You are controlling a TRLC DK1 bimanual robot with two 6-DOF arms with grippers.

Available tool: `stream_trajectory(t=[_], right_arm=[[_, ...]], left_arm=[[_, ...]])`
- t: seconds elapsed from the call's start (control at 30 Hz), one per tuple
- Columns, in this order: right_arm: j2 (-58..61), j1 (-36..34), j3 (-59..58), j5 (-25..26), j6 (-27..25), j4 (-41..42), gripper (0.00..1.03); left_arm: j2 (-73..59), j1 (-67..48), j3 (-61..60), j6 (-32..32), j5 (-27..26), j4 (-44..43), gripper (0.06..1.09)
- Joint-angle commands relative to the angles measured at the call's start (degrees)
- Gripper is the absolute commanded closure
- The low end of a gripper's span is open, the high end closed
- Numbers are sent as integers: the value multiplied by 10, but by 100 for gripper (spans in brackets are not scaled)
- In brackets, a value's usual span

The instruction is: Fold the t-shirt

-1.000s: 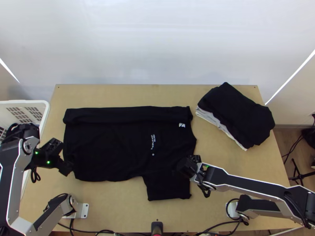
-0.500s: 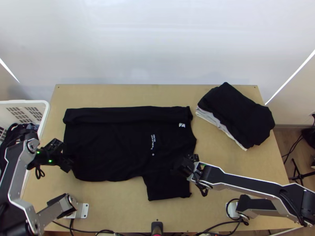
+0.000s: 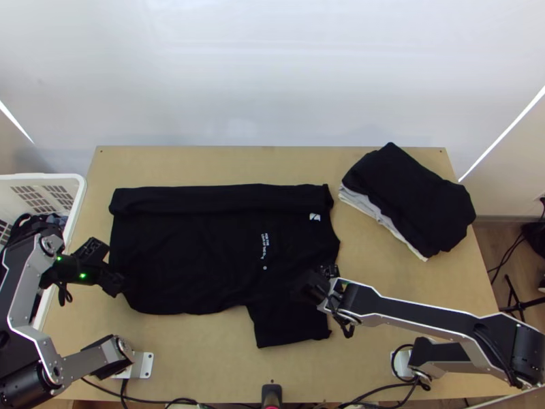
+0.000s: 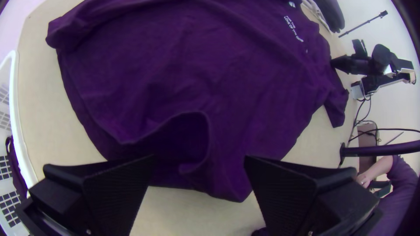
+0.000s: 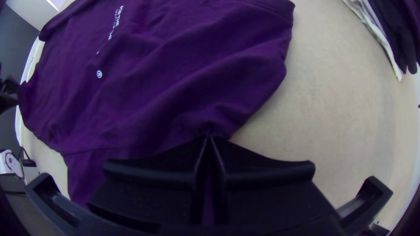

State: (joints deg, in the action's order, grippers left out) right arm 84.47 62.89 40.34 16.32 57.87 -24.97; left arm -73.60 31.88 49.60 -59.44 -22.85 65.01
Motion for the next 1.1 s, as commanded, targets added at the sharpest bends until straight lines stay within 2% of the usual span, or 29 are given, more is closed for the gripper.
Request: stream_trajectory(t=[0.0, 0.1, 0.23, 0.33, 0.53, 0.7, 0.77, 0.9, 0.97, 1.07], right_arm=[[7, 0, 4, 3, 2, -13, 100], [7, 0, 3, 3, 6, -18, 100], [7, 0, 5, 5, 8, -23, 100], [7, 0, 5, 5, 8, -23, 100], [11, 1, 10, 5, 8, -23, 100], [13, 1, 11, 5, 9, -23, 100], [13, 1, 10, 5, 9, -23, 100], [14, 0, 9, 6, 10, -23, 100], [14, 1, 10, 6, 12, -24, 100], [14, 1, 11, 6, 14, -25, 100]], left_arm=[[-13, 23, 37, -32, -17, 51, 11], [-30, 57, 52, -74, 21, 53, 11], [-27, 67, 98, -78, 72, 52, 11], [-8, 78, 95, -118, 125, 26, 10], [-4, 79, 54, -133, 149, -47, 10], [28, 6, -28, -77, 147, -88, 10], [41, -39, -59, -32, 148, -119, 10], [44, -123, -55, 86, 142, -116, 10], [44, -144, -43, 129, 114, -111, 11], [34, -167, -43, 171, 103, -115, 11]])
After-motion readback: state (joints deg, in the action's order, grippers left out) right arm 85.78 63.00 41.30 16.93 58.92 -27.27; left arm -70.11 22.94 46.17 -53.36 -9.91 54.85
